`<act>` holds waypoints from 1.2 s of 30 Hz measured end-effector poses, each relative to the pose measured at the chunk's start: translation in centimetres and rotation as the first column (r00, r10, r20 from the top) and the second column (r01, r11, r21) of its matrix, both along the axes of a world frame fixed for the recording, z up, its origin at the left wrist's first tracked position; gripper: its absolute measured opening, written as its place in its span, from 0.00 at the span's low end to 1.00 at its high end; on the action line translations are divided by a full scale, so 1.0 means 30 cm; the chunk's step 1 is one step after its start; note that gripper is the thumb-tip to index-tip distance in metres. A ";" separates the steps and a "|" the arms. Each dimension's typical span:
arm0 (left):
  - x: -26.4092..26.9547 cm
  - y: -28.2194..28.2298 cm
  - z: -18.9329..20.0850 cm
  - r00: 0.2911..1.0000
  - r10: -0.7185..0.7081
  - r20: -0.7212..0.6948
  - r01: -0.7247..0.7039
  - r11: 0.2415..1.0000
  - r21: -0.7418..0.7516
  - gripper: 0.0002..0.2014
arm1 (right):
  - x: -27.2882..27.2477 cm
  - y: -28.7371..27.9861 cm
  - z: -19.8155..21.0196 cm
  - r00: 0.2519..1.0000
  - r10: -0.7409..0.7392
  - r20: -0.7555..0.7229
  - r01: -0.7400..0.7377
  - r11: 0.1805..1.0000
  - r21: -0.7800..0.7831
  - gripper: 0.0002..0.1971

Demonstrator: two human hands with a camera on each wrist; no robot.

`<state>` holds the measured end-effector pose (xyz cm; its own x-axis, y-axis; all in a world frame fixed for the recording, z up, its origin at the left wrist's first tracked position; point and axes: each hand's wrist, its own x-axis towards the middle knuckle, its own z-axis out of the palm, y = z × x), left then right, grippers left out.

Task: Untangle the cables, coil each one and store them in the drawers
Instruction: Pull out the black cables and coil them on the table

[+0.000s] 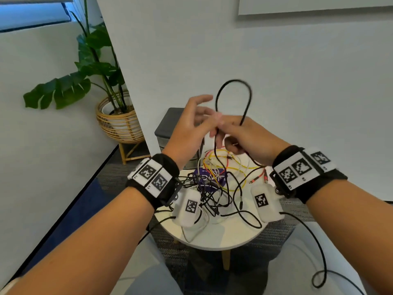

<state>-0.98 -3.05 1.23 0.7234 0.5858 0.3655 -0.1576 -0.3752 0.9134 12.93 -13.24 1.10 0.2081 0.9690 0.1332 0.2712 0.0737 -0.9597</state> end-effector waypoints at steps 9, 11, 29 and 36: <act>-0.034 -0.022 -0.171 0.944 -0.167 -0.285 0.152 0.986 -0.073 0.13 | 0.106 -0.032 0.134 0.882 -0.136 -0.450 0.295 0.906 0.303 0.10; -0.042 -0.012 -0.157 0.952 -0.090 -0.293 0.098 0.995 0.010 0.14 | 0.120 -0.039 0.115 0.845 -0.198 -0.497 0.369 0.888 0.273 0.10; -0.171 0.131 0.117 0.959 0.213 0.188 -0.227 0.972 0.057 0.06 | 0.089 -0.073 -0.246 0.907 -0.420 0.040 0.402 0.832 -0.383 0.19; -0.169 0.075 0.054 0.992 0.100 0.071 -0.106 0.991 0.085 0.09 | 0.053 -0.065 -0.241 0.909 -0.141 0.393 0.267 0.920 -0.288 0.12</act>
<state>-6.04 -0.80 2.85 0.6333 0.6188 0.4647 -0.1734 -0.4717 0.8645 14.51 -15.19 -6.14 0.4050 0.9108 -0.0805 0.5745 -0.3220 -0.7525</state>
